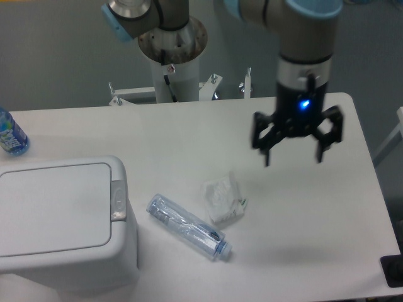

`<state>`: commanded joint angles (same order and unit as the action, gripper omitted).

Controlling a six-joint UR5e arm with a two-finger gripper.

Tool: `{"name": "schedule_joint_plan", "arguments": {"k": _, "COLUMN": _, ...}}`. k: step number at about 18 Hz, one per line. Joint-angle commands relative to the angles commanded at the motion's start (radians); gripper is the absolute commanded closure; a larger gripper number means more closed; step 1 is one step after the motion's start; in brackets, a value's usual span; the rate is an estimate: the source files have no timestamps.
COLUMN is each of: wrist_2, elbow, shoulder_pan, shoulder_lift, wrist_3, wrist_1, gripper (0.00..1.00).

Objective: Open the trash can
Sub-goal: 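Move the open gripper over the trash can's grey lid button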

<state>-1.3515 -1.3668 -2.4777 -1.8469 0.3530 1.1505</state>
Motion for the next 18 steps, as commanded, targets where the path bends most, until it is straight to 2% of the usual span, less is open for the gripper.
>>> {"name": "schedule_joint_plan", "arguments": {"k": 7, "wrist_2": 0.035, "elbow": 0.014, "shoulder_pan": 0.105, "shoulder_lift": 0.008, "wrist_3": -0.156, "wrist_1": -0.003, "gripper": 0.00}}
{"name": "schedule_joint_plan", "arguments": {"k": 11, "wrist_2": 0.063, "elbow": 0.012, "shoulder_pan": 0.138, "shoulder_lift": 0.005, "wrist_3": -0.262, "wrist_1": -0.050, "gripper": 0.00}}
{"name": "schedule_joint_plan", "arguments": {"k": 18, "wrist_2": 0.063, "elbow": 0.009, "shoulder_pan": 0.187, "shoulder_lift": -0.002, "wrist_3": -0.284, "wrist_1": -0.063, "gripper": 0.00}}
